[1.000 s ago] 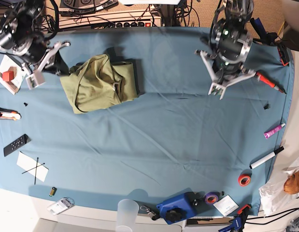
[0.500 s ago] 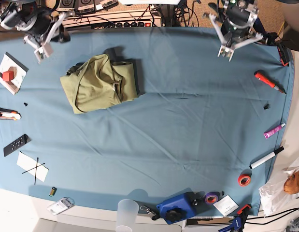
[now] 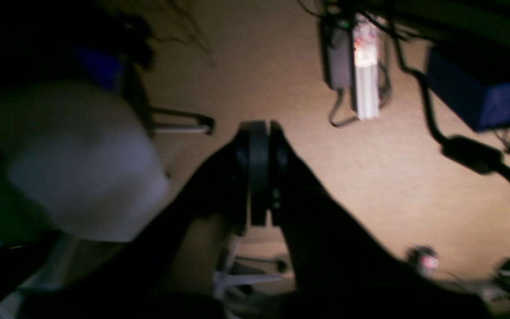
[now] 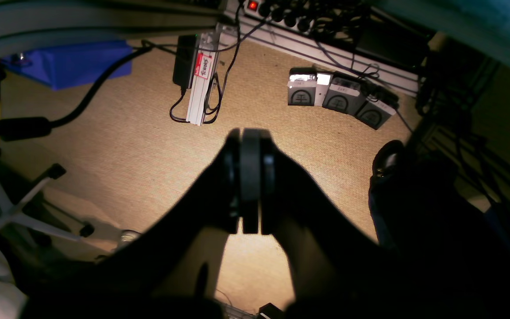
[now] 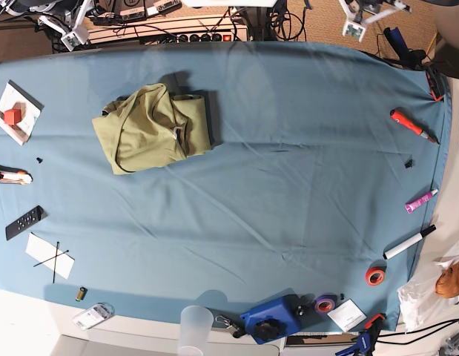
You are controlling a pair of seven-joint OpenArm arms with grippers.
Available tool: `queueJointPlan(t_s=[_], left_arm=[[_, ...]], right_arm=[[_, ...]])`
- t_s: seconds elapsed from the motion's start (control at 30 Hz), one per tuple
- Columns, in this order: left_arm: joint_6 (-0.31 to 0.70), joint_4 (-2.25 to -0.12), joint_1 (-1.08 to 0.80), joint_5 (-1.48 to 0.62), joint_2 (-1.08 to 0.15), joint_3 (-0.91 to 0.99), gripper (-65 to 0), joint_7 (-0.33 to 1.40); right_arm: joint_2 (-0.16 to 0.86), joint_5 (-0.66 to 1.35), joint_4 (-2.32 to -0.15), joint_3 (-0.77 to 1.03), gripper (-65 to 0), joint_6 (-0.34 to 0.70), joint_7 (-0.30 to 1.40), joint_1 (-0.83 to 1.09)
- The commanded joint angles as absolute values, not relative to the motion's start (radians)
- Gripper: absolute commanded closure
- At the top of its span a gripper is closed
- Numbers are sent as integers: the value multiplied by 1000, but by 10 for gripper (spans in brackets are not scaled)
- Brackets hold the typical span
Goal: Layout the t-shirt on the table in an organized manner, then fold the t-shirt properly
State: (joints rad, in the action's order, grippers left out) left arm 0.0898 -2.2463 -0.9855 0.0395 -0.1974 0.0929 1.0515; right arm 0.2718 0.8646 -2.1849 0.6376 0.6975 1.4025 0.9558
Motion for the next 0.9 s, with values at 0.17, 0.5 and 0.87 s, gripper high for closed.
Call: queueJointPlan(t_s=[0.17,0.5,0.87], left_arm=[[87,-2089,-994,25,-199,95,0,1038],[87,-1829,-959,22,-199,95,0,957],[173,-1291,-694,22,-191,95,0,794]], right_arm=[[283,866,-2000,642,0,698,1396,969],[340,780,-1617,552,0,698,1396,935],[363,500,-1092,217,0,698,1219,620]])
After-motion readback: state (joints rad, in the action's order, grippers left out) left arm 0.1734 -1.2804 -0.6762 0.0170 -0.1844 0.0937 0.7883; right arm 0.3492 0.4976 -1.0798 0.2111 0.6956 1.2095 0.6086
